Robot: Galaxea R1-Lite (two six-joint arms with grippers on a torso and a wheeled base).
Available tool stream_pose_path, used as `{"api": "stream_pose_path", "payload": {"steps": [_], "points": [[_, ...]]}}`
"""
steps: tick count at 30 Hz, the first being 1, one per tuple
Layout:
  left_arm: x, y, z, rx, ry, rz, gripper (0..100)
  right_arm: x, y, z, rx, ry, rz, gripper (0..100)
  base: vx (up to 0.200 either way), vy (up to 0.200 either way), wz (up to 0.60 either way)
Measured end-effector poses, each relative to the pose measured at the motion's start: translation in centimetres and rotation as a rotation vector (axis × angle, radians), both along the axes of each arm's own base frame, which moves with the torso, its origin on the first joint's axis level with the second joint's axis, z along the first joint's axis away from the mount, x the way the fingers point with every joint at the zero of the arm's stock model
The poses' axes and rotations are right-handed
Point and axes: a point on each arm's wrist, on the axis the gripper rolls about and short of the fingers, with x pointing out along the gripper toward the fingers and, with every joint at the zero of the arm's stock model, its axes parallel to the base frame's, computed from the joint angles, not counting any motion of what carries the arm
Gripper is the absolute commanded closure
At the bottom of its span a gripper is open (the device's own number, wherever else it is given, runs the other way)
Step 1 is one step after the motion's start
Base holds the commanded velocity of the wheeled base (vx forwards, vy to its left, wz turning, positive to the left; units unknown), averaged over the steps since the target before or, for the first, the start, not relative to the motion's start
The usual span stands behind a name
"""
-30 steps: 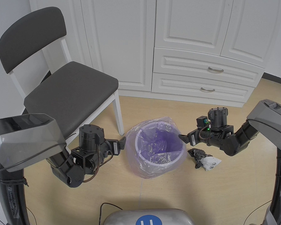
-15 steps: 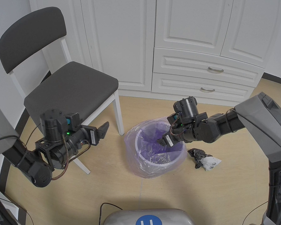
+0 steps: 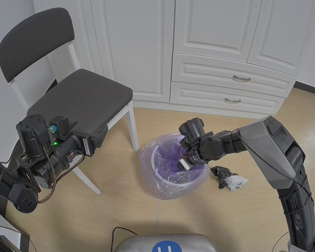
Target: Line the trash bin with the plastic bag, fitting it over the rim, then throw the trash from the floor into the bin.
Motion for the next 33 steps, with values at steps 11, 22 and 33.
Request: {"api": "stream_pose_path", "payload": {"steps": [11, 22, 33], "points": [[-0.5, 0.2, 0.4, 0.007, -0.017, 0.0, 0, -1.5, -0.8, -1.6, -0.137, 0.184, 0.022, 0, 0.0, 0.0, 0.0], [-0.8, 0.1, 0.5, 0.006, -0.02, -0.008, 0, -5.0, -1.5, -2.2, -0.205, 0.29, 0.069, 0, 0.0, 0.0, 0.0], [-1.0, -0.2, 0.3, 0.011, -0.013, -0.022, 0, -4.3, -0.5, -0.3, -0.1, 0.102, 0.069, 0, 0.0, 0.0, 0.0]]}}
